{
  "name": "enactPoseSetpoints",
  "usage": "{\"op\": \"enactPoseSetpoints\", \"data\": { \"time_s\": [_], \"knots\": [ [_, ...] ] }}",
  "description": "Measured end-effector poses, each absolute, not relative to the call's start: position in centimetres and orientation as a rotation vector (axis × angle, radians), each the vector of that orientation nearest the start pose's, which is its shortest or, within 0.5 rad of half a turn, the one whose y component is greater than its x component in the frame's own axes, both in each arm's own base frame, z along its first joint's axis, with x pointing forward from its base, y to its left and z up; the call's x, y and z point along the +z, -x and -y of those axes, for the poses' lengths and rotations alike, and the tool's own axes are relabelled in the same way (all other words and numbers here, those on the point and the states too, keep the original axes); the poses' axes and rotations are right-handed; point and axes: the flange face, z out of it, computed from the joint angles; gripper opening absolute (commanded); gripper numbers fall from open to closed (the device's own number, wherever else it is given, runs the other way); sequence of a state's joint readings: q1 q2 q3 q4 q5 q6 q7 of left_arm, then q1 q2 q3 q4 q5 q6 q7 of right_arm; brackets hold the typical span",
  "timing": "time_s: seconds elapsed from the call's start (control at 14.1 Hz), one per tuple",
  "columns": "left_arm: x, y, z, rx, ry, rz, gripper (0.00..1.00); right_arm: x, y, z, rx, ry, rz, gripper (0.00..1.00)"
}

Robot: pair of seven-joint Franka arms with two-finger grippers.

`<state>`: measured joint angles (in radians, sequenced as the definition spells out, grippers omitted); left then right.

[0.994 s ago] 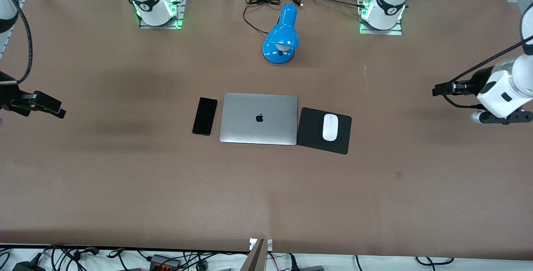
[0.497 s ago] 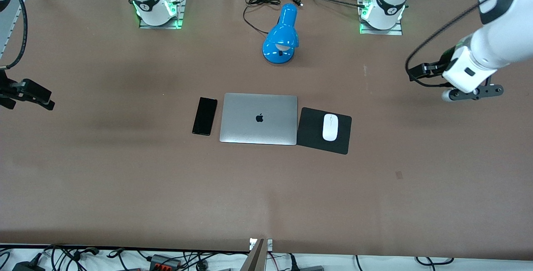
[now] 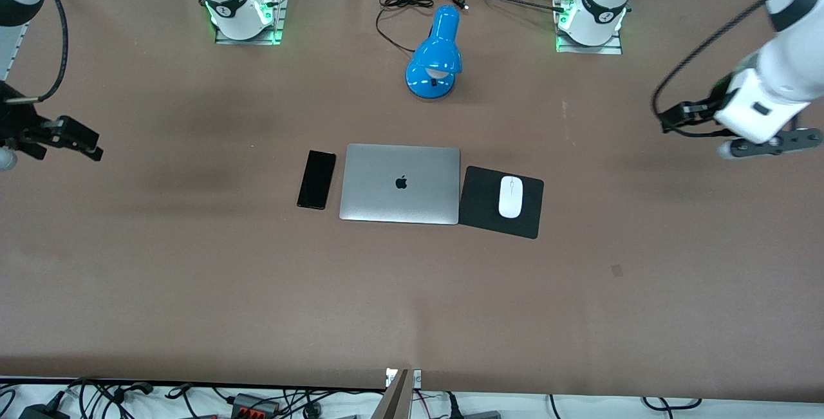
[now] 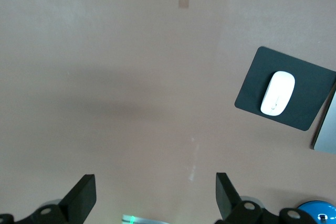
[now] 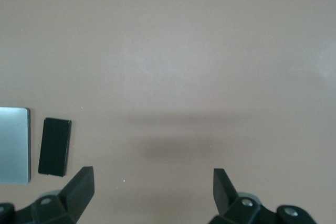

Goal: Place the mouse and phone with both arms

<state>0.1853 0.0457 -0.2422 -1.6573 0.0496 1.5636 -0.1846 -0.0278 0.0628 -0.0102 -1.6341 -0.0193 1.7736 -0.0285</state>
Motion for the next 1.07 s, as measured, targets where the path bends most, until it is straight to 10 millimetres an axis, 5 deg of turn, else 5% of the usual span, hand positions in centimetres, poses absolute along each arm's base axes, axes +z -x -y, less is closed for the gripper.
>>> {"op": "enactPoseSetpoints", "data": {
  "time_s": [0.36,1.07],
  "knots": [
    [56.0,-56.1,0.8,0.235,3.113,0.188,1.00,57.7,-55.9,2.3,-0.095,3.161,0.009,1.00],
    [56.1,-56.6,0.7,0.224,3.122,0.181,1.00,58.2,-55.6,2.0,-0.098,3.161,0.026,1.00]
  ]
}}
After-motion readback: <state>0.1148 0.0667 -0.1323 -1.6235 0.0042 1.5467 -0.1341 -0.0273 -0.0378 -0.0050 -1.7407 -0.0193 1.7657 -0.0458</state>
